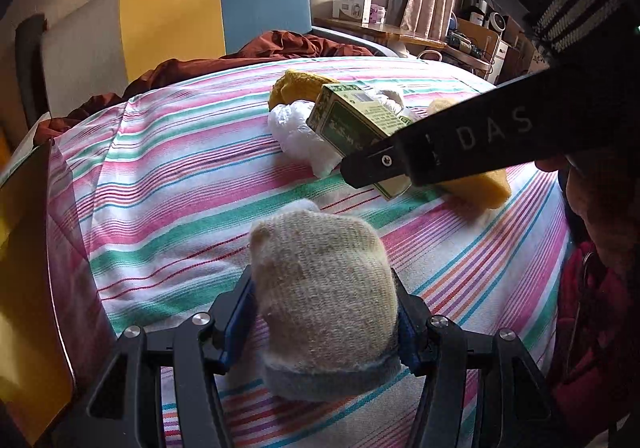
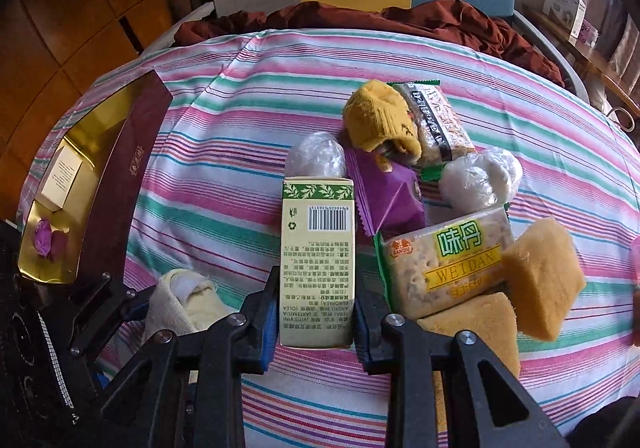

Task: Organize objects
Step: 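Grasp the green-white juice carton with the right tool, then carry the beige sock into the gold box and open the left tool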

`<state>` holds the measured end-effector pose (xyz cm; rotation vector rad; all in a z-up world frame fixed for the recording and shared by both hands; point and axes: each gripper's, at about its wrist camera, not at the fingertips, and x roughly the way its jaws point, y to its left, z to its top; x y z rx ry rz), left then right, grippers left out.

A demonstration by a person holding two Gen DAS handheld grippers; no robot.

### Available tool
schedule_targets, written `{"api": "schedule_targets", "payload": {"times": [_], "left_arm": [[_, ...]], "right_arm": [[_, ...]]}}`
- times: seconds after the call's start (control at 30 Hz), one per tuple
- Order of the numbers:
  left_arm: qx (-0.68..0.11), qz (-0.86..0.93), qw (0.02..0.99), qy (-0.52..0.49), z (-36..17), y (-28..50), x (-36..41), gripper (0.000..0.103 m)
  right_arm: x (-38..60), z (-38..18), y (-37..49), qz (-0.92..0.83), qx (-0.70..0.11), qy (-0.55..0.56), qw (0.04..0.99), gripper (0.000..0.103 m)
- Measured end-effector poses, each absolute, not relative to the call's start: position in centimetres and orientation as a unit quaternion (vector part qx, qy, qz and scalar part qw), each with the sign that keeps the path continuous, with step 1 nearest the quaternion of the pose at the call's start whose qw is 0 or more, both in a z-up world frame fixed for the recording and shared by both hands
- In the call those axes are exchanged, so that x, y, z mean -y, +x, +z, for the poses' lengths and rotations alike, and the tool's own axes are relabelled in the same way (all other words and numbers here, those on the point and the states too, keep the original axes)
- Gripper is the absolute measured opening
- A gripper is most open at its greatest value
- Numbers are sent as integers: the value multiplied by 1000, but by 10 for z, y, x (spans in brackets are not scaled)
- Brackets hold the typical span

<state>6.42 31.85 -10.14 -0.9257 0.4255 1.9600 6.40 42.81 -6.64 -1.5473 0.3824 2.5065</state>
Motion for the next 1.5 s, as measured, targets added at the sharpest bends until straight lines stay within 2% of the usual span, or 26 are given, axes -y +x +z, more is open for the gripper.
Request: {"api": "schedule_targets", "payload": {"times": [0.33,0.63,0.8,0.93,1.03,1.27,1.5], "left_arm": [[-170,792,449,-376,-100,64,-316,61],[-168,792,450,-377,-100,63,-315,60],[-167,792,450,-377,-100,62,-314,61],[-167,792,450,-377,-100,62,-314,60],[-167,793,449,-377,-99,62,-314,59],[-171,792,438,-390,-90,65,-311,51],[-122,808,442,-370,-40,61,-274,51]], "right_arm": [[-416,-77,57,826,-118,-549,49,29],[-425,-86,57,808,-162,-565,39,30],[-428,-84,57,809,-155,-564,56,38],[-430,-84,57,810,-149,-564,63,38],[-430,-85,58,810,-135,-566,70,30],[-425,-86,54,811,-115,-568,74,30],[-425,-85,55,812,-106,-568,77,30]]}}
